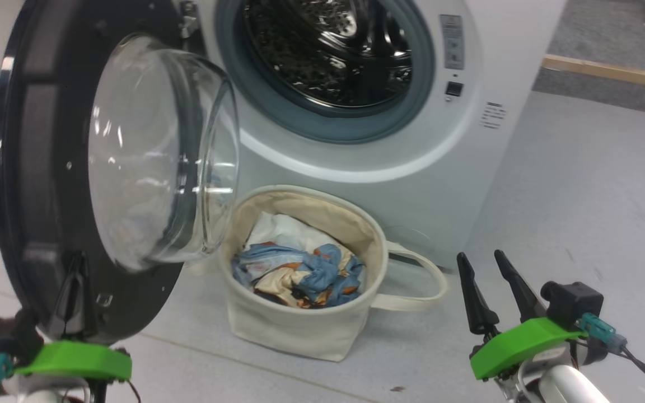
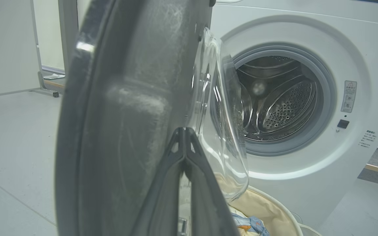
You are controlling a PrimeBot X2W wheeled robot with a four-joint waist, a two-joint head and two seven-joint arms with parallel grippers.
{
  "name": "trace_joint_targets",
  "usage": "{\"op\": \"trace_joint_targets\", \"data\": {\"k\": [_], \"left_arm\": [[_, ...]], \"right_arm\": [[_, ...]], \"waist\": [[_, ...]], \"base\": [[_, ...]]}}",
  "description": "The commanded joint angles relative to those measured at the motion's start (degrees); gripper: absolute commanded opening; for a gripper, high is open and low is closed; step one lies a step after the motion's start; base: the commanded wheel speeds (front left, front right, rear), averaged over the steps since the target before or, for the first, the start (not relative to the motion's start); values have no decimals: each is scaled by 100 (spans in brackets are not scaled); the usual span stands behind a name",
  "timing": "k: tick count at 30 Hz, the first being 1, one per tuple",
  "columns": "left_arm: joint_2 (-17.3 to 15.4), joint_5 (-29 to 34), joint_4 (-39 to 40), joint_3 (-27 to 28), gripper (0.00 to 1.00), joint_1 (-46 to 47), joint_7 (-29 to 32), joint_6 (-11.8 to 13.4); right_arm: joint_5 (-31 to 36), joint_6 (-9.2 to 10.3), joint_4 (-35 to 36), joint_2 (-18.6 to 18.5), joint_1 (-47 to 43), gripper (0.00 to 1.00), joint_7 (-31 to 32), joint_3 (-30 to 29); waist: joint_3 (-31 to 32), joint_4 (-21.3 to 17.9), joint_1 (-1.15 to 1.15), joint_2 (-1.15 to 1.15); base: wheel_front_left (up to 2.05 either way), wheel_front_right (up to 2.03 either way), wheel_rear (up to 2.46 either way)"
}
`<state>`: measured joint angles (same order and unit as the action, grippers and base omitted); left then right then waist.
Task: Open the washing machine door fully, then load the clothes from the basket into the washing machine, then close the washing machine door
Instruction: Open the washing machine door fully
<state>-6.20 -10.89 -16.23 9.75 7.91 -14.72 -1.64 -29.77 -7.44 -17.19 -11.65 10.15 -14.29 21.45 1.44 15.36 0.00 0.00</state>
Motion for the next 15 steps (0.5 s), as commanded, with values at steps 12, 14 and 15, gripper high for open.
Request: {"op": "trace_joint_targets", "data": {"k": [12, 14, 15], "left_arm": [[-346, -123, -1001, 210, 0, 1500, -28, -350], [-375, -99, -1168, 171, 0, 1674, -28, -399], [-376, -116, -1261, 176, 0, 1764, -28, -418]], "right_arm": [[11, -5, 57, -93, 313, 100, -71, 231], [17, -5, 36, -88, 356, 100, -71, 260], [20, -5, 27, -83, 377, 100, -71, 277]], "waist": [[-334, 980, 0, 0], [-393, 1088, 0, 0], [-416, 1133, 0, 0]], "base": [[0, 0, 0], [0, 0, 0], [0, 0, 0]]}}
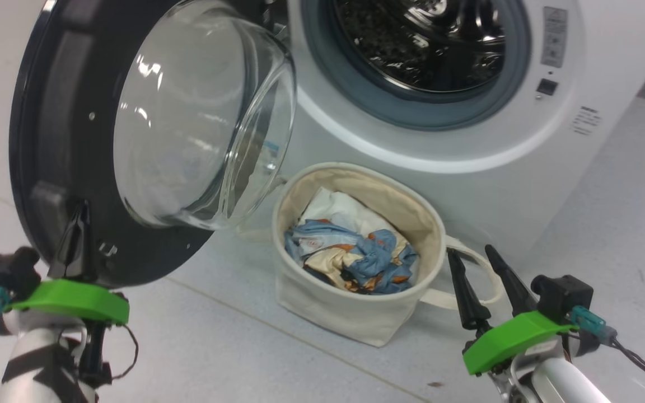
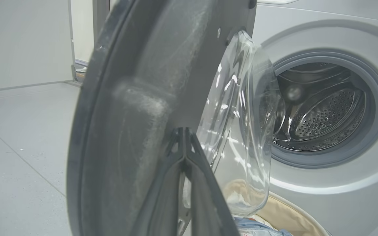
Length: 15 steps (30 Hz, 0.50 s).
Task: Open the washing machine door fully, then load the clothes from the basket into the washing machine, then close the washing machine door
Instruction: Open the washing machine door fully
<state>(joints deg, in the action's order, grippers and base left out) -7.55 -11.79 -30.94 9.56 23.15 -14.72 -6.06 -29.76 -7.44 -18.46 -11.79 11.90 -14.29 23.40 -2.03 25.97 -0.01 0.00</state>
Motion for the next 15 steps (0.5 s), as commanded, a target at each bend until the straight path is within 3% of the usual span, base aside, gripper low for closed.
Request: {"op": "trace_joint_targets", "data": {"k": [1, 15], "left_arm": [[-251, -47, 109, 203, 0, 327, -28, 5], [-750, -77, -1229, 542, 0, 1459, -28, -56]], "right_arm": [[19, -5, 147, -60, 221, 100, -71, 99], [8, -5, 53, 86, 472, 100, -71, 272]], "waist": [[-93, 112, 0, 0], [-341, 125, 0, 0]], "base": [[0, 0, 0], [0, 0, 0]]}}
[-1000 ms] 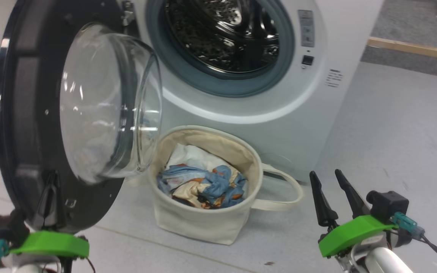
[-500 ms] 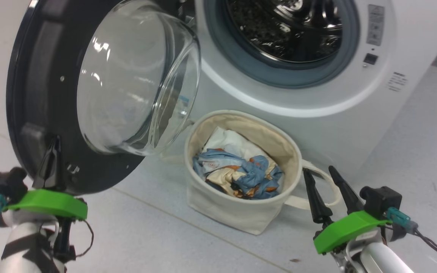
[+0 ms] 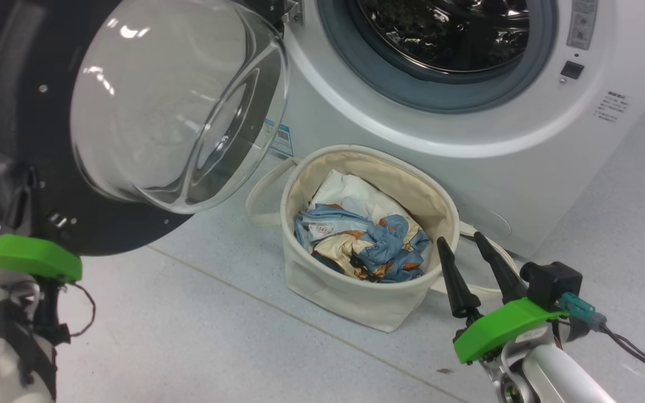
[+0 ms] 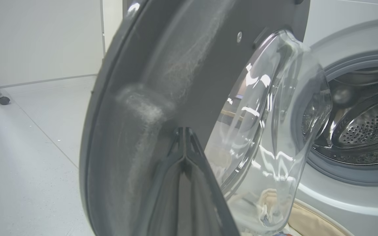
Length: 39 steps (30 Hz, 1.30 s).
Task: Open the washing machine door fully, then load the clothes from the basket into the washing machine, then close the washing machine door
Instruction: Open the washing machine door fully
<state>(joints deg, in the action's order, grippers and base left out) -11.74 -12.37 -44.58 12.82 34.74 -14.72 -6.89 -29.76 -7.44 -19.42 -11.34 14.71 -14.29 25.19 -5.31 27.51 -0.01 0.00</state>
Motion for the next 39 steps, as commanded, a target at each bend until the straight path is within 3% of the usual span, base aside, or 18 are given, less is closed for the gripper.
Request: {"op": "trace_joint_targets", "data": {"k": [1, 9, 17, 18, 19, 20, 30, 39], "left_arm": [[-369, -19, 50, 258, 0, 355, -28, 33], [-549, 90, -446, 381, 0, 671, -28, 51], [-349, 87, -75, 301, 0, 441, -28, -28], [-323, 68, 19, 286, 19, 361, -28, -36], [-300, 55, 128, 263, 72, 271, -28, -42], [-254, -2, 270, 266, 100, 188, -28, -47], [0, -512, 1425, -412, 100, -768, -28, -58], [-18, -773, 1955, -480, 100, -1481, -28, -59]], "right_arm": [[3, -5, 141, 49, 201, 100, -71, 92], [-27, -5, 110, 89, 228, 100, -71, 81], [-44, -5, 136, 127, 166, 100, -71, 23], [-44, -5, 150, 133, 155, 100, -71, 18], [-44, -5, 163, 140, 142, 100, -71, 13], [-43, -5, 178, 141, 127, 100, -71, -3], [-32, -5, 343, 180, -12, 100, -71, -83], [38, -5, 578, 194, -175, 100, -71, -241]], "waist": [[-19, -47, 1, 0], [-18, -119, 1, 0], [79, -85, 1, 0], [99, -104, 1, 0], [124, -131, 1, 0], [140, -152, 1, 0], [349, -550, 1, 0], [510, -1435, 1, 0]], "base": [[0, 0, 0], [0, 0, 0], [0, 0, 0], [0, 0, 0], [0, 0, 0], [0, 0, 0], [0, 0, 0], [0, 0, 0]]}}
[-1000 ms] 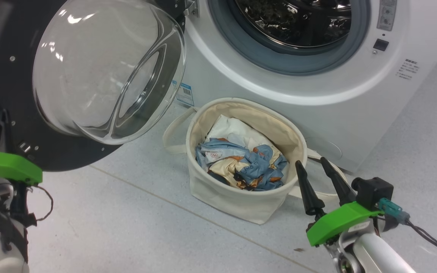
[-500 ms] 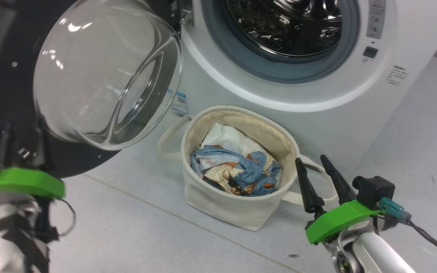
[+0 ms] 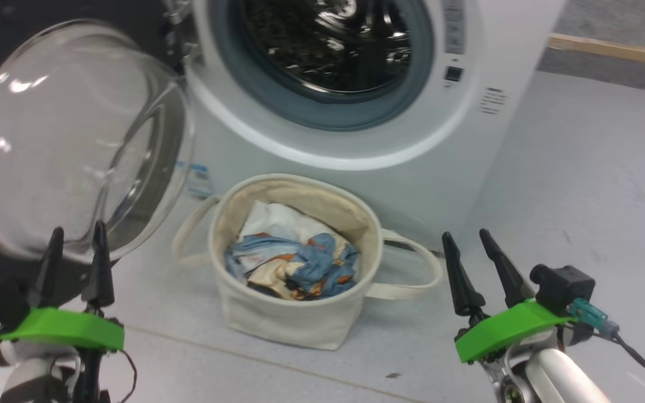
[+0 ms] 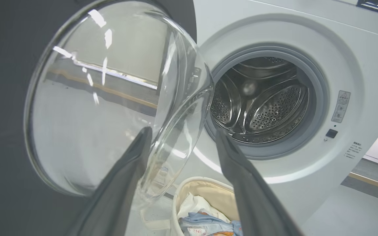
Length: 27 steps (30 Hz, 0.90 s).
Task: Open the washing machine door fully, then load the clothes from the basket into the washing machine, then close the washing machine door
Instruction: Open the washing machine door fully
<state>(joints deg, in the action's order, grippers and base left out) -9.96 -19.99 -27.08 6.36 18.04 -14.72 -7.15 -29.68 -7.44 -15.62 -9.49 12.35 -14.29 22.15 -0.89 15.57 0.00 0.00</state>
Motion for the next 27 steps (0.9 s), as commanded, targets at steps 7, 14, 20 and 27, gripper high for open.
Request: {"op": "trace_joint_targets", "data": {"k": [7, 14, 20, 27], "left_arm": [[-338, -406, 345, 49, 100, -230, -28, -33], [-408, -620, 587, 244, 100, -550, -28, -34], [-353, -660, 823, 360, 100, -731, -28, -34], [-310, -653, 931, 383, 100, -839, -28, -34]], "right_arm": [[172, -5, 365, -118, -30, 100, -71, -45], [246, -5, 445, -297, 24, 100, -71, -111], [289, -5, 485, -356, 19, 100, -71, -298], [318, -5, 495, -389, -13, 100, -71, -372]], "waist": [[135, -1131, 0, 0], [76, -1829, 0, 0], [55, -2039, 0, 0], [57, -2062, 0, 0]], "base": [[0, 0, 0], [0, 0, 0], [0, 0, 0], [0, 0, 0]]}}
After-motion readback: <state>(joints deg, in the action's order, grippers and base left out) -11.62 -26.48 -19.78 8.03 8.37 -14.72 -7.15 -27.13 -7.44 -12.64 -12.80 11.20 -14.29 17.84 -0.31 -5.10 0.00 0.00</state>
